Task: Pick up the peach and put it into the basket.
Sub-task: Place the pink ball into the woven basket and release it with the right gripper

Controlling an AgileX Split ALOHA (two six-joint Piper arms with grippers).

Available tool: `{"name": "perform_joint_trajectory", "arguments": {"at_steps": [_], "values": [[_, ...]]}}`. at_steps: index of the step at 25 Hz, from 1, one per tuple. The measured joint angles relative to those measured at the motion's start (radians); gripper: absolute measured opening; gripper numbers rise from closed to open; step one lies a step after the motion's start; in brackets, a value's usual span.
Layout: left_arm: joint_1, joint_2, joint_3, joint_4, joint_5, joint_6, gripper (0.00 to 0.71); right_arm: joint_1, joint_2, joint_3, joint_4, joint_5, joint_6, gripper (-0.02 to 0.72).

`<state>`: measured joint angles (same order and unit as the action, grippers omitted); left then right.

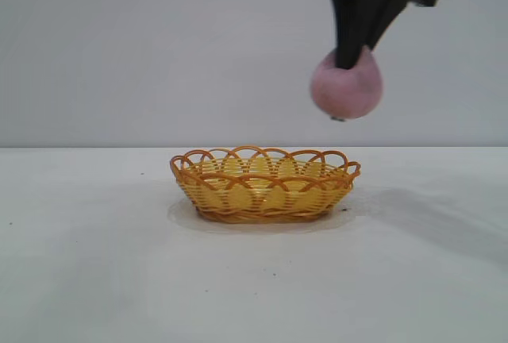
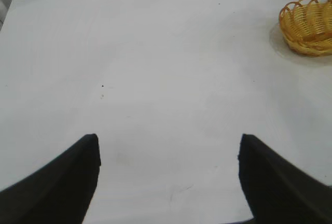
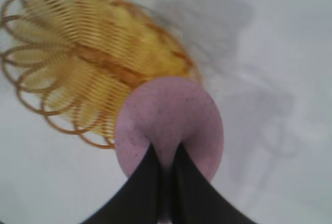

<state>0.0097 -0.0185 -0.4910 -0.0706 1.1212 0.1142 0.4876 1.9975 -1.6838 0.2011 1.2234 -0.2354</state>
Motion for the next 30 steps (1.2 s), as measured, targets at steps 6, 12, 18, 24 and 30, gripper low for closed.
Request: {"name": "perform_joint_trajectory", "arguments": {"at_steps": [6, 12, 18, 24, 30], "values": [[0.0, 0.0, 0.0, 0.0, 0.0, 0.0, 0.526, 0.066, 0.08, 0.0, 0.009, -0.078, -0.013, 0.0], [0.0, 0.0, 0.0, 0.0, 0.0, 0.0, 0.526, 0.069, 0.148, 0.0, 0.038, -0.128, -0.015, 0.0], [0.0, 0.0, 0.0, 0.0, 0.0, 0.0, 0.526, 0.069, 0.165, 0.0, 0.069, -0.163, -0.032, 0.062], [0.0, 0.0, 0.0, 0.0, 0.0, 0.0, 0.526, 0.069, 0.165, 0.0, 0.069, -0.171, -0.034, 0.139], [0.0, 0.0, 0.0, 0.0, 0.0, 0.0, 0.526, 0.069, 0.165, 0.0, 0.078, -0.163, -0.035, 0.209]]}}
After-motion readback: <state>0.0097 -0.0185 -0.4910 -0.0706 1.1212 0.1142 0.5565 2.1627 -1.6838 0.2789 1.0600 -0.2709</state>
